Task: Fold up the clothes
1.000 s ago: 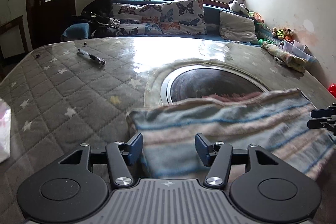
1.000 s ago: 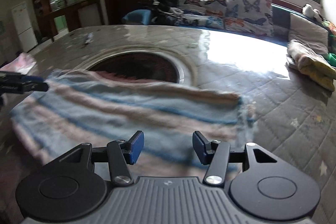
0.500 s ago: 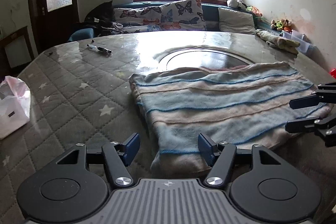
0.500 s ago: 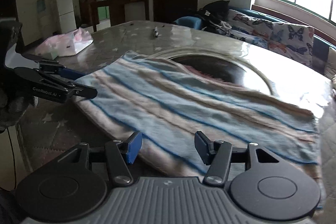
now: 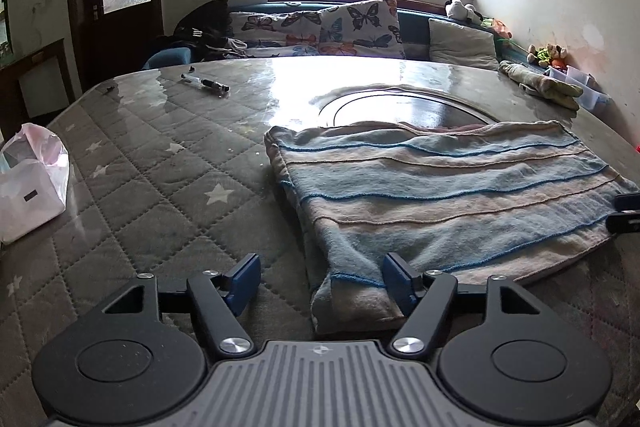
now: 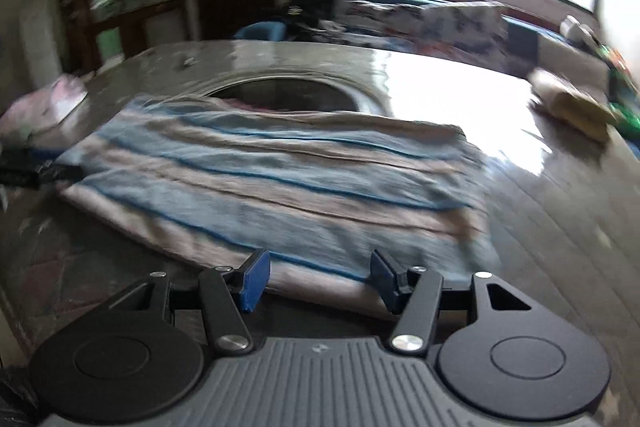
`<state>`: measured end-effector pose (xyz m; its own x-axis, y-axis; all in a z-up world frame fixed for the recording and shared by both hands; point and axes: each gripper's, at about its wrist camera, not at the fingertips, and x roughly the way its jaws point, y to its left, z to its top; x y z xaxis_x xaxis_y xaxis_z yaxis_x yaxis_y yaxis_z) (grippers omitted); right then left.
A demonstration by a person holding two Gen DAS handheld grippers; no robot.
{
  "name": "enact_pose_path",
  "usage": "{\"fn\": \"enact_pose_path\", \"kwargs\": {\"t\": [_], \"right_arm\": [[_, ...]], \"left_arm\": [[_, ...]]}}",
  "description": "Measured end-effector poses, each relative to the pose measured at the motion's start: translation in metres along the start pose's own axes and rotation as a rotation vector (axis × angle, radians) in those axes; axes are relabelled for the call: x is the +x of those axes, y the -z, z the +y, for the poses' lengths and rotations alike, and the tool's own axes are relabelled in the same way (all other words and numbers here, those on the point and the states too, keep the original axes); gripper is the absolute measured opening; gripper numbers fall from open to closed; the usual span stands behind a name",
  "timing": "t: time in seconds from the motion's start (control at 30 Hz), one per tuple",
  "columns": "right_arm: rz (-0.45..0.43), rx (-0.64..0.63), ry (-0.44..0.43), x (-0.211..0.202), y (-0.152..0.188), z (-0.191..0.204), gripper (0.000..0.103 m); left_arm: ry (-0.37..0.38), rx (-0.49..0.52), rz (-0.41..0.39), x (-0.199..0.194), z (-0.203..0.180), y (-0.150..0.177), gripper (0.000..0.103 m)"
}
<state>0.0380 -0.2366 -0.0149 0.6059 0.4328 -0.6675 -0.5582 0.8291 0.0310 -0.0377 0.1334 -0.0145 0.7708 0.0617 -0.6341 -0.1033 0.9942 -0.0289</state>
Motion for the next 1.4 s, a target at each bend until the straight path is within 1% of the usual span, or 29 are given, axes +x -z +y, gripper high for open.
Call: {"fn": "enact_pose_path", "kwargs": {"t": [0.1, 0.23, 0.3, 0.4, 0.5, 0.67, 0.7, 0.73, 0.83, 0.9, 0.97, 1.07, 1.1, 1.17, 1.2, 1.3, 1.4], "right_arm": [[-0.006, 0.072, 0.037, -0.009, 0.005, -0.023, 0.057], [-0.040, 0.134, 0.043, -0.019, 0.004, -0.038, 0.058], [-0.012, 0.165, 0.033, -0.014, 0.004, -0.045, 0.058], [0.005, 0.162, 0.037, -0.008, 0.006, -0.046, 0.059], [-0.017, 0.127, 0.029, -0.011, -0.002, -0.038, 0.060], [-0.037, 0.060, -0.016, -0.009, -0.021, -0.020, 0.060], [-0.039, 0.048, -0.026, -0.007, -0.024, -0.016, 0.060], [-0.041, 0.035, -0.038, -0.006, -0.028, -0.011, 0.060], [-0.046, 0.001, -0.067, -0.002, -0.037, 0.002, 0.060], [-0.053, -0.022, -0.091, 0.001, -0.044, 0.012, 0.060], [-0.058, -0.035, -0.109, 0.002, -0.047, 0.020, 0.060], [-0.060, -0.058, -0.138, 0.007, -0.051, 0.031, 0.060], [-0.057, -0.066, -0.145, 0.009, -0.052, 0.035, 0.060], [-0.052, -0.074, -0.154, 0.012, -0.053, 0.039, 0.060], [-0.047, -0.072, -0.156, 0.015, -0.053, 0.040, 0.060], [-0.026, -0.065, -0.164, 0.021, -0.050, 0.043, 0.060], [-0.010, -0.075, -0.159, 0.024, -0.046, 0.045, 0.060]], "left_arm": [[-0.004, -0.004, 0.004, 0.000, 0.000, 0.000, 0.073], [-0.004, -0.019, 0.009, -0.001, 0.000, -0.002, 0.073], [0.004, -0.042, 0.014, -0.004, 0.002, -0.001, 0.073], [0.016, -0.079, 0.021, -0.008, 0.004, 0.000, 0.073], [0.028, -0.120, 0.028, -0.012, 0.007, 0.001, 0.072], [0.048, -0.189, 0.038, -0.019, 0.011, 0.004, 0.070], [0.052, -0.202, 0.040, -0.021, 0.012, 0.005, 0.069], [0.055, -0.214, 0.041, -0.022, 0.013, 0.005, 0.063], [0.063, -0.235, 0.027, -0.026, 0.015, 0.004, 0.055], [0.068, -0.249, 0.017, -0.029, 0.017, 0.003, 0.054], [0.074, -0.263, 0.008, -0.031, 0.019, 0.002, 0.047], [0.080, -0.284, -0.007, -0.035, 0.022, 0.000, 0.047], [0.077, -0.292, -0.016, -0.035, 0.025, -0.001, 0.044], [0.066, -0.306, -0.012, -0.032, 0.030, -0.001, 0.030], [0.061, -0.311, -0.003, -0.029, 0.032, 0.000, 0.027], [0.039, -0.279, 0.030, -0.020, 0.030, 0.007, 0.023], [0.021, -0.249, 0.026, -0.022, 0.025, 0.006, 0.023]]}}
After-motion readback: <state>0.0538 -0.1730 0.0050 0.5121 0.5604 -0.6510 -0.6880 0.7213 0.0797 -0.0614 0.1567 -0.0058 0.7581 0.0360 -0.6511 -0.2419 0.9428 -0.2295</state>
